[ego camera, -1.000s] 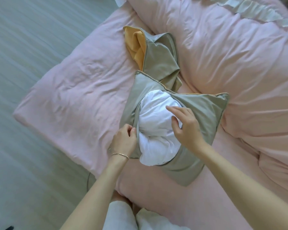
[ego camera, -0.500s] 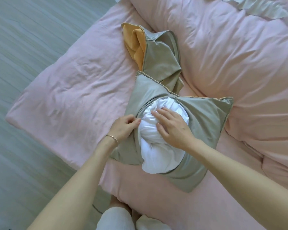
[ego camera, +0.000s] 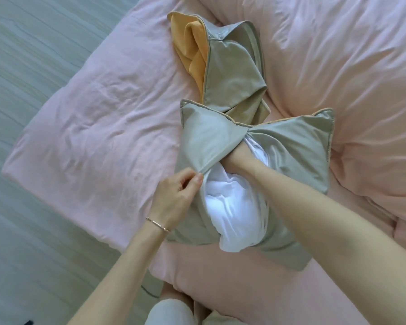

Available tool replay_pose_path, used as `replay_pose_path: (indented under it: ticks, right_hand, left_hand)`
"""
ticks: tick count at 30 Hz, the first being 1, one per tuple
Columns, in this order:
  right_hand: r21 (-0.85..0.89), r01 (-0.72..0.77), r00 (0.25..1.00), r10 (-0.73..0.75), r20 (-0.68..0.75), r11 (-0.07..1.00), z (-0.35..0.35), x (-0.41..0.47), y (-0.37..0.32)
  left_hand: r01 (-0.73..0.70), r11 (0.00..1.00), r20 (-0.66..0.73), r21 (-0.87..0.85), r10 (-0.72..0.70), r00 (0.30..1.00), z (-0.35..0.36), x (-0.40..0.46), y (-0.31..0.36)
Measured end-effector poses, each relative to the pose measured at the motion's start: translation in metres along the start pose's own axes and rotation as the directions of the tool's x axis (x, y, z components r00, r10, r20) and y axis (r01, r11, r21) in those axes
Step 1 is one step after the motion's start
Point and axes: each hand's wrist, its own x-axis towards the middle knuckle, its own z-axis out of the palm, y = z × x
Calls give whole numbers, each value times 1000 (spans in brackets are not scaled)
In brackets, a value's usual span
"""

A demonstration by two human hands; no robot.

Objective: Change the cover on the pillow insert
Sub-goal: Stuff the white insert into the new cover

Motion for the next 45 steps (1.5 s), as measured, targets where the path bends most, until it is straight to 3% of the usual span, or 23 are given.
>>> replay_pose_path:
  ticks: [3, 6, 8, 11, 13, 16, 19, 22, 27, 30, 33, 37, 41, 45]
  right_hand:
    - [-135, 212, 976, -216, -16, 968, -5, -26, 8]
    - [-113, 293, 956, -295, 1, 949, -6, -69, 33]
    - [-65, 295, 939, -302, -164, 953, -5, -98, 42]
    - [-76, 359, 823, -354, -445, 930, 5, -133, 29]
    - [-133, 475, 757, -481, -442, 870, 21, -156, 15]
    - [-270, 559, 736, -619, -274, 784, 49, -174, 15]
    - [-405, 525, 768, -622, -154, 748, 64, -170, 30]
    - [-459, 494, 740, -634, -224, 739, 60, -158, 33]
    - [-518, 345, 722, -573, -386, 783, 50, -143, 23]
    - [-448, 193, 742, -429, -515, 873, 42, -136, 10]
    - [-317, 206, 747, -358, -560, 926, 46, -146, -3]
    - [-55, 410, 789, -385, -478, 910, 67, -178, -10]
    - [-238, 399, 871, -447, -205, 886, 68, -174, 4]
    - [-275, 395, 893, -437, -110, 877, 58, -134, 1]
  left_hand:
    - [115, 993, -25, 9, -115, 993, 4, 3, -11]
    - [188, 967, -87, 169, -176, 981, 17, -8, -10]
    - [170, 972, -137, 160, -149, 979, 21, -11, -7]
    - [162, 967, -144, 195, -136, 980, 22, -9, -4]
    - [146, 963, -137, 226, -117, 984, 21, -12, -4]
    - [149, 942, -148, 301, -108, 983, 22, -17, 0]
    - [178, 892, -137, 416, -132, 982, 27, -26, 4]
    - [165, 827, -121, 537, -118, 986, 31, -35, 7]
    - [187, 878, -154, 440, -131, 979, 33, -42, 5]
    - [203, 894, -168, 399, -146, 975, 31, -47, 1]
    - [213, 895, -171, 392, -157, 973, 31, -53, -5]
    - [170, 952, -107, 255, -146, 983, 29, -61, -18]
    - [-8, 962, -50, 274, 23, 998, 26, -57, -13]
    - [-163, 958, -53, 236, 180, 982, 35, -59, -2]
